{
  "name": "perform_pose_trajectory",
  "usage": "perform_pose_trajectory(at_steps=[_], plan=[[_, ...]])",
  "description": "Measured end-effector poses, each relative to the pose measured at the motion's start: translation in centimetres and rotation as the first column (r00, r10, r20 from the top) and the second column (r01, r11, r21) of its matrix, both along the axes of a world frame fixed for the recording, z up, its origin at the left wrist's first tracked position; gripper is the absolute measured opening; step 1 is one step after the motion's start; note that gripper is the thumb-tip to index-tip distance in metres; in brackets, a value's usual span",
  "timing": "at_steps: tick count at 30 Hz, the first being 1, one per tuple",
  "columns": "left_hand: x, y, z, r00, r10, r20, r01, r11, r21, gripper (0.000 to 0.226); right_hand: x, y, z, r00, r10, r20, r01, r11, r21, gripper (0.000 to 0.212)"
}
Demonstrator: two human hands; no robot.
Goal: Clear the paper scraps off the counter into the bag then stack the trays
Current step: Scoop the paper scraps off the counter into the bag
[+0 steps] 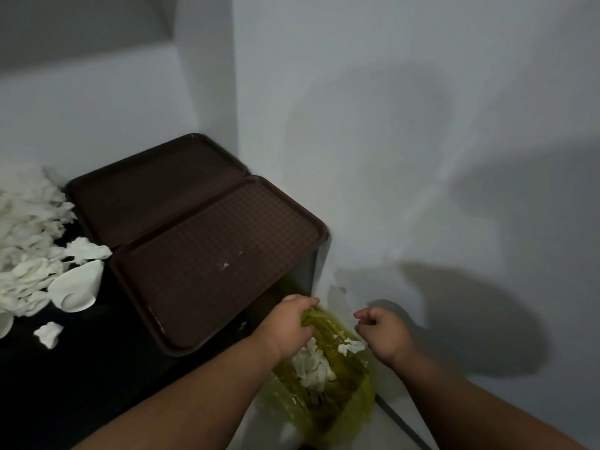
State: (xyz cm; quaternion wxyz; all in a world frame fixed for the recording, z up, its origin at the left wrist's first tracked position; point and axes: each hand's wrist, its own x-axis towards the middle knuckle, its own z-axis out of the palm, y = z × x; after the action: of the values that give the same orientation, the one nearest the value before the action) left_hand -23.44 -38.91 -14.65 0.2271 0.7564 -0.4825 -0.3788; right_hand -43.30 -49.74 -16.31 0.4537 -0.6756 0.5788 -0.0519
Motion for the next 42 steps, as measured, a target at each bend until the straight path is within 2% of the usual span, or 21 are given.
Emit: perform_pose_trajectory(at_steps=[5, 11, 17, 24, 32, 37, 42], plan=[[2.0, 3.2, 2.9, 0.998, 0.036, 0.052, -0.033, 0.998, -0.059, 0.049, 2.2, 2.0, 1.9, 1.000, 0.024, 0.005, -0.024, 0.999, -0.043, 0.024], [6.6, 8.6, 6.4, 0.987, 0.134, 0.084, -0.115, 0.973, -0.201, 0.040, 8.3, 5.0, 6.1, 0.994, 0.092, 0.062, -0.082, 0.984, -0.156, 0.020], [13.4, 16.8, 9.7, 0.941, 0.302, 0.154, -0.252, 0.926, -0.281, 0.037, 16.3, 9.4, 9.8, 0.972, 0.198, 0.123, -0.169, 0.963, -0.211, 0.019], [19.9, 30.0, 10.4, 0.825, 0.515, 0.233, -0.463, 0.852, -0.244, 0.041, 24.9, 17.3, 11.6, 0.898, 0.419, 0.138, -0.388, 0.899, -0.204, 0.026], [24.5, 43.1, 8.4, 0.651, 0.688, 0.320, -0.686, 0.714, -0.139, 0.053, 32.2, 27.2, 10.3, 0.809, 0.572, 0.134, -0.544, 0.815, -0.198, 0.037], [25.9, 47.3, 6.6, 0.564, 0.758, 0.329, -0.780, 0.619, -0.089, 0.063, 35.3, 30.4, 9.3, 0.747, 0.662, 0.061, -0.632, 0.736, -0.242, 0.051], [27.7, 47.5, 5.5, 0.533, 0.772, 0.346, -0.815, 0.578, -0.033, 0.075, 38.6, 30.3, 9.0, 0.691, 0.722, 0.029, -0.695, 0.674, -0.250, 0.068]])
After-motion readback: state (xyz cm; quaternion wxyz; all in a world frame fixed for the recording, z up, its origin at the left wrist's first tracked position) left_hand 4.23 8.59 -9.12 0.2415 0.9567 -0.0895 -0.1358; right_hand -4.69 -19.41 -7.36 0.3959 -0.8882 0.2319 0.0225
